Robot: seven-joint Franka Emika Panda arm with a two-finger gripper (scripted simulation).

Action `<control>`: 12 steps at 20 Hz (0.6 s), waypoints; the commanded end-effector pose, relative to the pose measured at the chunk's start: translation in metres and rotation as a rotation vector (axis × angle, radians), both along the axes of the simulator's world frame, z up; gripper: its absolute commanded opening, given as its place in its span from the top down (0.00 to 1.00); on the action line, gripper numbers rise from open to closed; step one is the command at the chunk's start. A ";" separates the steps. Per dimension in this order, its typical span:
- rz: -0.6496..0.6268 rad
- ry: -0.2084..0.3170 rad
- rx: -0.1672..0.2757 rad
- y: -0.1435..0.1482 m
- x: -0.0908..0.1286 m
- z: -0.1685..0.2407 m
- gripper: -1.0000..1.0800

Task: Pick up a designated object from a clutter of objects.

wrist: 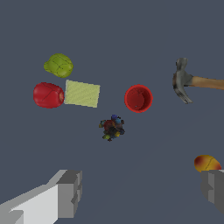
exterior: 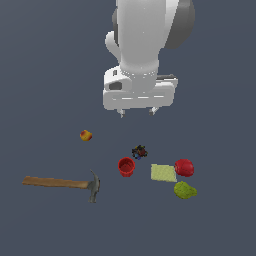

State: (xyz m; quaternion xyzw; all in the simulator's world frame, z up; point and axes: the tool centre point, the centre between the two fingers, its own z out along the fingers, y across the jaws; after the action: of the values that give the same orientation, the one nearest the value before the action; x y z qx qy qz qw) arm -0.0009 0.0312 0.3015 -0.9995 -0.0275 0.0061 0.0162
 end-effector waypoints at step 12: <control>0.219 -0.004 -0.025 0.034 0.050 -0.024 0.04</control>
State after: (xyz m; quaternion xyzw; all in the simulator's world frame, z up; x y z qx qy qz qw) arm 0.0410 0.0588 0.2826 -0.9930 -0.1178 0.0060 0.0046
